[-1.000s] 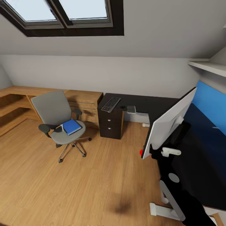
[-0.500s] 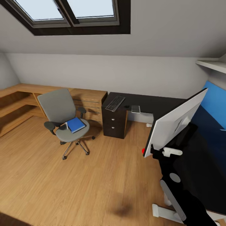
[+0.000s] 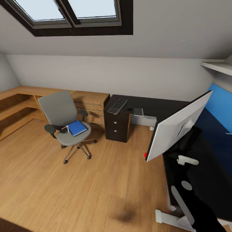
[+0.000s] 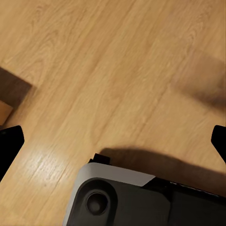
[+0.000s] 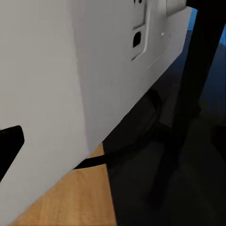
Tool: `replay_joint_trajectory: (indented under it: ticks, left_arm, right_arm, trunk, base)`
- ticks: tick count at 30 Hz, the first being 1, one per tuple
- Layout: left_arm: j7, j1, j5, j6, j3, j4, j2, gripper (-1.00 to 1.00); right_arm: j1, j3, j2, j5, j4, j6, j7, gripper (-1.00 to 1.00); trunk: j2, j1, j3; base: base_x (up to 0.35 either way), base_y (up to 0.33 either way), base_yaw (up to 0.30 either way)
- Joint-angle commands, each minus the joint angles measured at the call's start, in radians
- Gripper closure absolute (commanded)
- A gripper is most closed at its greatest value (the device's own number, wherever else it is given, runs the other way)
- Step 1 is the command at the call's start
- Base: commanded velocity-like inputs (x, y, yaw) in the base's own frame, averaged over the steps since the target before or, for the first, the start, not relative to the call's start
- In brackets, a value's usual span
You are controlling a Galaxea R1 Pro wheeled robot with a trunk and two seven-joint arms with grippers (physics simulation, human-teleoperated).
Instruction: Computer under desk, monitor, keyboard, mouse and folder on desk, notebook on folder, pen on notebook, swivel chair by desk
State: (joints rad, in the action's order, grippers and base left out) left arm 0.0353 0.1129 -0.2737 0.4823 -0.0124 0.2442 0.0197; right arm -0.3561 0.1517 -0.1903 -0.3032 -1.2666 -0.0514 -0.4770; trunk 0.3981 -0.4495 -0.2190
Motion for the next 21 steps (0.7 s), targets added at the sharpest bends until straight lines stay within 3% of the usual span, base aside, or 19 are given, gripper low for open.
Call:
replay_joint_trajectory:
  ticks: [1,10,21]
  left_arm:
    - [0.004,0.001,0.000,0.003,-0.002,0.000,0.000,-1.00]
    - [0.003,0.001,0.003,0.004,-0.004,0.000,0.003,-1.00]
    - [0.003,0.001,0.003,0.004,-0.004,0.000,0.003,-1.00]
  right_arm:
    - [-0.001,-0.006,-0.001,0.008,0.015,-0.030,-0.006,-1.00]
    - [-0.002,-0.045,-0.003,0.102,0.129,-0.165,-0.005,-1.00]
    - [-0.004,-0.063,-0.035,0.117,0.155,-0.190,-0.003,-1.00]
  trunk:
    - [0.002,-0.001,-0.002]
    - [0.002,-0.001,-0.002]
    - [0.002,-0.001,-0.002]
  base:
    - [0.007,-0.091,0.000]
    - [0.109,-0.150,0.000]
    - [0.120,-0.102,0.000]
